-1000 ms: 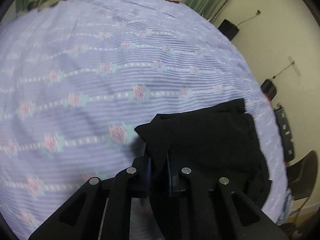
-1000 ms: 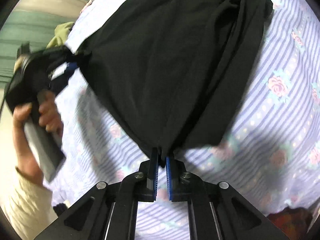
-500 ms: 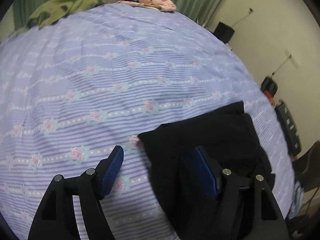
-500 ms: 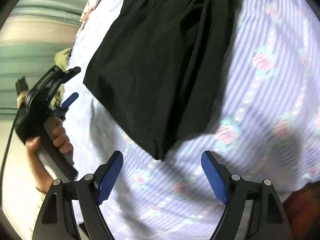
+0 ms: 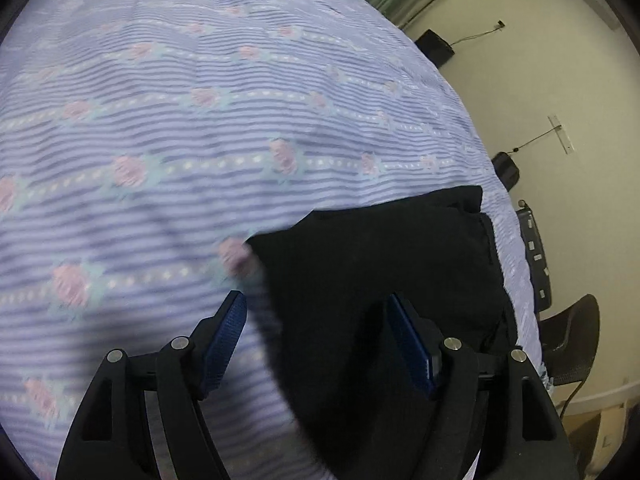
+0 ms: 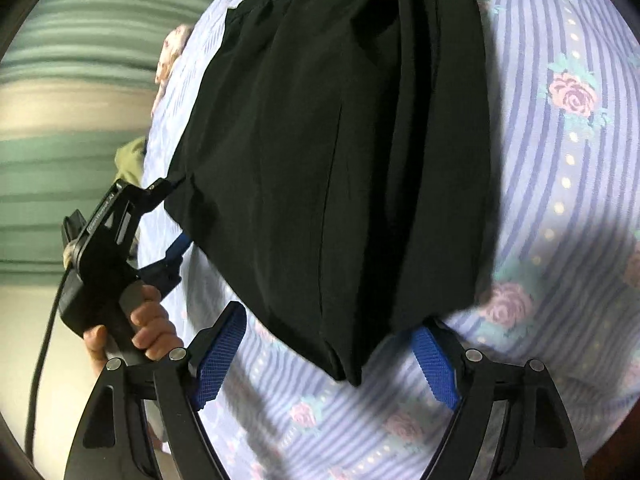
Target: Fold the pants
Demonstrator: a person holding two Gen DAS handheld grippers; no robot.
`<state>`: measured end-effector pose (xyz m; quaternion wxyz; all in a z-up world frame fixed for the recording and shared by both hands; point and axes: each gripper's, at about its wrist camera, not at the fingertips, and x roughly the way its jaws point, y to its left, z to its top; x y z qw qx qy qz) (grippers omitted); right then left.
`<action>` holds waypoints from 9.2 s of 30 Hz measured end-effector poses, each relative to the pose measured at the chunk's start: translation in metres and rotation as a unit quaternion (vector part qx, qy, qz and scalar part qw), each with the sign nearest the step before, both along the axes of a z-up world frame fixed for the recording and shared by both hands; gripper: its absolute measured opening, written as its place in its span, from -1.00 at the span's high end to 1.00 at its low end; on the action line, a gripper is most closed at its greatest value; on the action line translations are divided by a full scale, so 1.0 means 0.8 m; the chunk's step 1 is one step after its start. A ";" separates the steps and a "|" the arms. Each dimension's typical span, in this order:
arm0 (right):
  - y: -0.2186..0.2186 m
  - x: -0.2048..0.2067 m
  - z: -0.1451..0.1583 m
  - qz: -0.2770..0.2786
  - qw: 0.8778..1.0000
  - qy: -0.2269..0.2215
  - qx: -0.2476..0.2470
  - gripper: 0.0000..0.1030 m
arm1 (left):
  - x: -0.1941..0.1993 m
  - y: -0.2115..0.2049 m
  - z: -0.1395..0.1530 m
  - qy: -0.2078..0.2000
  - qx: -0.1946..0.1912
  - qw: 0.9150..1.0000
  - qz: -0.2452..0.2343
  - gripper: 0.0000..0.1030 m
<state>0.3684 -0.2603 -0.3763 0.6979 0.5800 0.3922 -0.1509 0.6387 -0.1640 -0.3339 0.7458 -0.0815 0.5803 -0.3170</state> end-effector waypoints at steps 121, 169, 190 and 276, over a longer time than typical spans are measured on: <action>0.856 -0.134 0.470 0.086 0.943 -0.114 -0.300 0.71 | -0.147 0.891 0.433 -0.157 -0.039 0.983 -0.086 0.74; 0.839 -0.245 0.349 0.245 0.912 0.022 -0.329 -0.59 | -0.408 1.046 0.354 -0.274 0.238 0.927 0.090 -0.76; 0.514 -0.426 0.487 0.290 0.856 -0.113 -0.412 -0.79 | -0.705 0.748 0.425 -0.295 0.204 0.912 0.198 -1.00; 0.211 -0.498 0.506 0.323 0.833 -0.158 -0.421 -0.79 | -0.803 0.394 0.469 -0.332 0.201 0.895 0.219 -1.00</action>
